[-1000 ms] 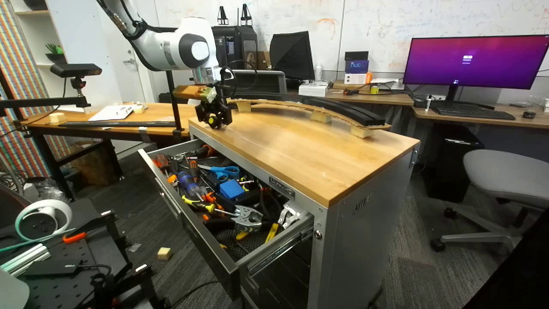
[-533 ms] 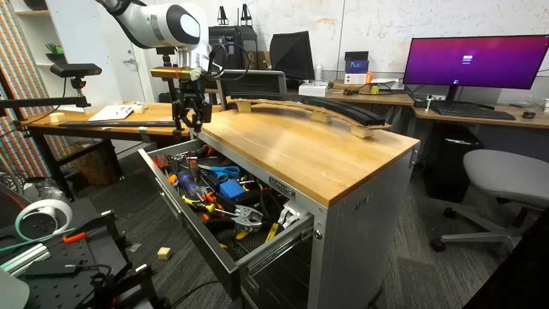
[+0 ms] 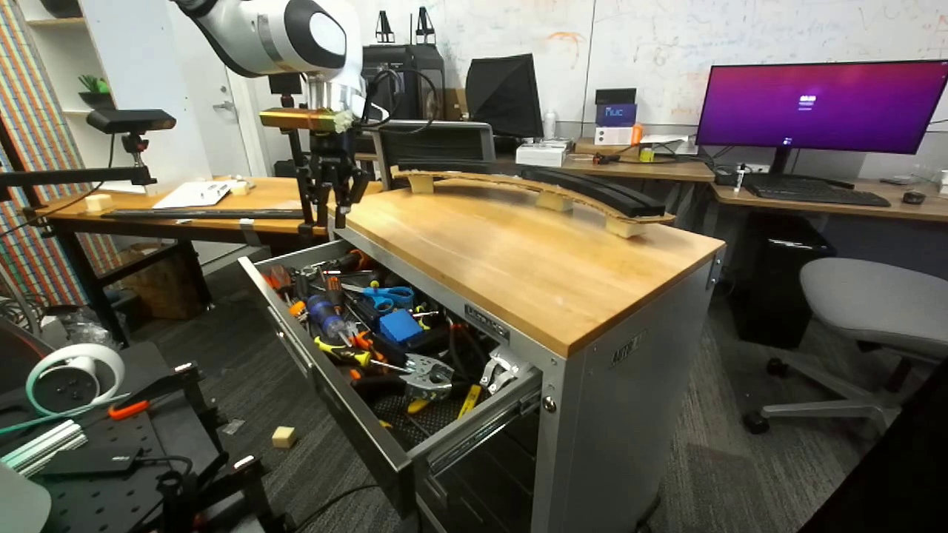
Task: Pick up the screwdriver and put it in the open drawer
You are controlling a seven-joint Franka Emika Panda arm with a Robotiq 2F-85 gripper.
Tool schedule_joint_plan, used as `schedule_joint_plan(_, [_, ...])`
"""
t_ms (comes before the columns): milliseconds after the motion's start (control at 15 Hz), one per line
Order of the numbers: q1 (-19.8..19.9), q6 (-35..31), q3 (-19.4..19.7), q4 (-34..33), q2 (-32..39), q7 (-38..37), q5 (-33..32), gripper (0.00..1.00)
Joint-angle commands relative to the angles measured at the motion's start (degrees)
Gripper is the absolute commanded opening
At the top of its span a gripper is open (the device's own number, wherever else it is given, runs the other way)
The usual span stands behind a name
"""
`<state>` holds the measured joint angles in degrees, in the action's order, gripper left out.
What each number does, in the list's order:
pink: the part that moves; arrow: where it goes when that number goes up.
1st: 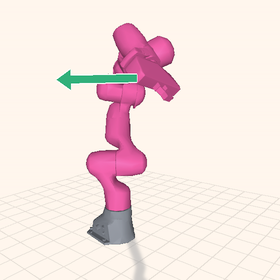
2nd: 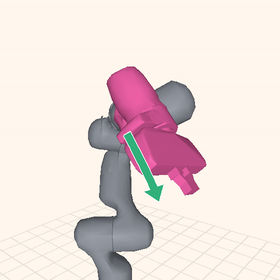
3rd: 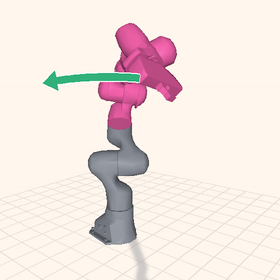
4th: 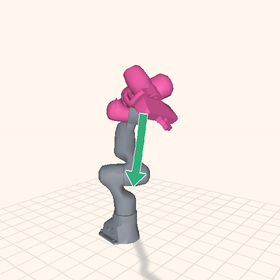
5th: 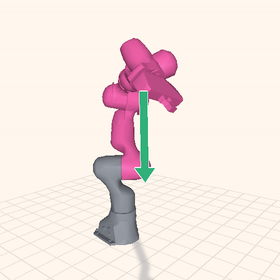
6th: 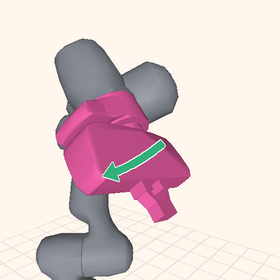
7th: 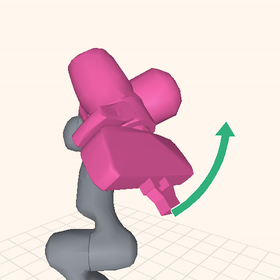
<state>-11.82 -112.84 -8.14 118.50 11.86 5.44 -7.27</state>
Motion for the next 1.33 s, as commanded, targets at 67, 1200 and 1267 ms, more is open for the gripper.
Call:
schedule_joint_plan(67, [1.5, 10.4, 1.1, 4.6, -5.9, -8.0, -0.1, 0.76])
schedule_joint_plan(1200, [16.4, -14.6, 13.0, 30.9, -6.9, -18.3, 8.0, 0.75])
schedule_joint_plan(1267, [16.7, -14.0, 13.1, 30.5, -5.8, -17.0, 9.2, 0.75])
